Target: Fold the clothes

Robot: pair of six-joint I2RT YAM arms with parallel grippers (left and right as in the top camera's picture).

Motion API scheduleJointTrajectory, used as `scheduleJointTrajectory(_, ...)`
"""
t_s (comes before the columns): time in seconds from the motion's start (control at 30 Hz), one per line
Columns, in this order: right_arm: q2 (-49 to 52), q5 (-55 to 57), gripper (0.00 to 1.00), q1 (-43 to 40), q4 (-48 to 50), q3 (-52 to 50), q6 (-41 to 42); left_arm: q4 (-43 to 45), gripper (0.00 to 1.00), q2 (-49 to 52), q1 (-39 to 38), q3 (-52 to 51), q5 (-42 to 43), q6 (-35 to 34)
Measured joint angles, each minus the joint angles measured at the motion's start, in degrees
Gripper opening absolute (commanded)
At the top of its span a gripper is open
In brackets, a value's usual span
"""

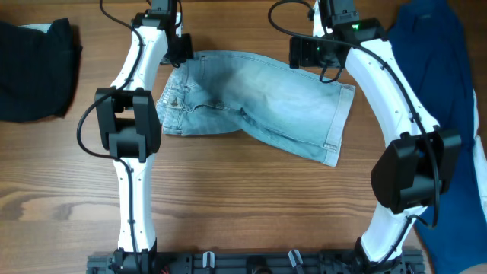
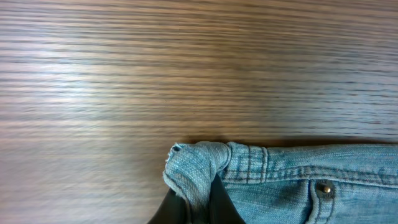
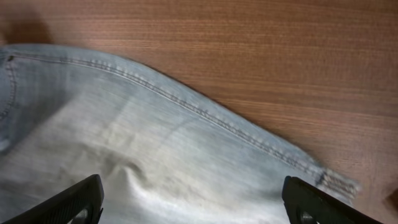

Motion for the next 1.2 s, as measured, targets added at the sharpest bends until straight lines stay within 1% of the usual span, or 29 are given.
scheduleJointTrajectory(0.27,0.00,0.48,0.94,-1.33,-5.95,0.00,3.10,-0.92,0.04,-6.47,-0.07,0.00,-5.79,0.00)
scheduleJointTrajectory(0.47,0.00,0.90,0.93,-7.23,-7.39,-0.02,4.26,-1.73,0.04,-8.66,-0.07,0.00,-7.06,0.00)
scheduleJointTrajectory(0.6,0.00,0.85,0.88,-9.31,-5.18,-1.44,4.70,-1.99,0.04,-8.63,-0.07,0.00,-7.06,0.00)
scheduleJointTrajectory(0.73,0.00,0.74,0.76,-9.75,-0.98,-5.29,5.75,-2.05,0.04,-8.63,-0.07,0.00,-7.06,0.00)
scheduleJointTrajectory(0.93,1.31,0.68,0.75,-9.70,4.22,-9.03,7.04,-2.19,0.04,-8.63,-0.07,0.00,-7.06,0.00)
scheduleJointTrajectory(1.2,9.29,0.83,0.74,-9.70,8.66,-9.64,8.31,-2.23,0.04,-8.63,-0.07,0.00,-7.06,0.00)
